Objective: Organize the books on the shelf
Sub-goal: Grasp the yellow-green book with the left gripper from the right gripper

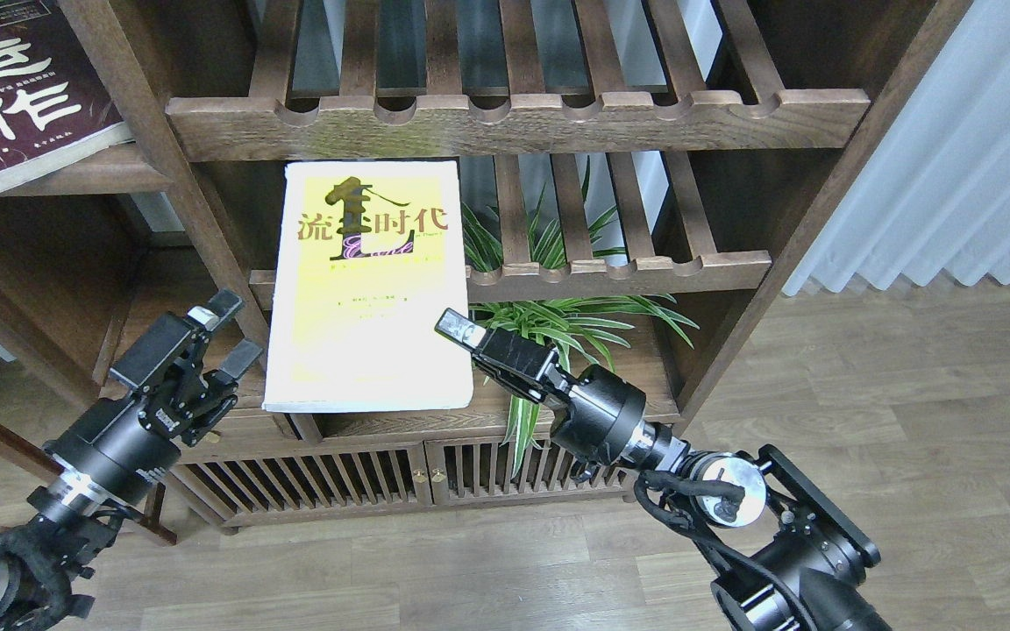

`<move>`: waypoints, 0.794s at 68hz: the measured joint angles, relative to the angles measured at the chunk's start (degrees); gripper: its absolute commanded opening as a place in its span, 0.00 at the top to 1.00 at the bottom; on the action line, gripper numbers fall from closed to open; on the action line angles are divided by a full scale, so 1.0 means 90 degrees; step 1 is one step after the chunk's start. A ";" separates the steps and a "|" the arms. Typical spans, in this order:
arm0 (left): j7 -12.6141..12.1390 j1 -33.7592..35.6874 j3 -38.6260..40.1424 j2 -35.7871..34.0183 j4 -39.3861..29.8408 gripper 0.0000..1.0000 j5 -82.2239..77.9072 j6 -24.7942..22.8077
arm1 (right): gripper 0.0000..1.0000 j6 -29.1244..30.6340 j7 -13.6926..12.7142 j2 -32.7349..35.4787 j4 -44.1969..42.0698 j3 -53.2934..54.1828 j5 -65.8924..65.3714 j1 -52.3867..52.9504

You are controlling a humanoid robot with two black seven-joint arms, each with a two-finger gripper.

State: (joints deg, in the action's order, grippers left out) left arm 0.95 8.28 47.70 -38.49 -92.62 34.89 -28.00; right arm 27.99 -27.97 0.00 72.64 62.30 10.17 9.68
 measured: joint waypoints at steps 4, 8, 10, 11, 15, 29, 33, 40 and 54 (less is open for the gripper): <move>-0.0044 0.0058 0.0000 0.0043 -0.0003 0.08 -0.0012 0.0000 | 0.97 0.0000 -0.0001 0.0000 -0.0002 -0.0015 -0.0004 -0.0001; -0.0074 0.0152 -0.0027 0.0108 -0.0003 0.10 -0.0040 0.0000 | 0.97 0.0000 -0.0002 0.0000 -0.0003 -0.0033 -0.0011 -0.0001; -0.0089 0.0220 -0.0063 0.0176 -0.0003 0.10 -0.0061 0.0000 | 0.97 0.0000 -0.0003 0.0000 -0.0004 -0.0038 -0.0014 -0.0001; -0.0092 0.0256 -0.0084 0.0224 -0.0003 0.11 -0.0071 0.0000 | 0.97 0.0000 -0.0003 0.0000 -0.0004 -0.0040 -0.0017 -0.0001; -0.0108 0.0372 -0.0168 0.0401 0.0004 0.12 -0.0106 0.0000 | 0.97 0.0000 -0.0003 0.0000 -0.0005 -0.0044 -0.0027 -0.0001; -0.0160 0.0674 -0.0494 0.1003 0.0127 0.14 -0.0263 0.0000 | 0.97 0.0005 0.0000 0.0000 0.0003 -0.0028 -0.0040 0.0009; -0.0156 0.0690 -0.0517 0.1220 0.0204 0.16 -0.0397 0.0000 | 0.97 0.0004 0.0003 0.0004 0.0005 -0.0009 -0.0035 0.0008; -0.0155 0.0694 -0.0624 0.1415 0.0303 0.18 -0.0565 0.0001 | 0.97 0.0004 0.0006 0.0004 0.0045 0.0000 -0.0032 0.0015; -0.0214 0.0703 -0.0722 0.1507 0.0423 0.16 -0.0677 0.0001 | 0.97 -0.0002 0.0001 -0.0001 0.0053 -0.0005 -0.0033 0.0020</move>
State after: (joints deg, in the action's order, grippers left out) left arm -0.98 14.61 41.21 -24.93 -88.81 28.80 -27.99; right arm 27.97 -27.96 -0.01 73.12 62.25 9.87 9.86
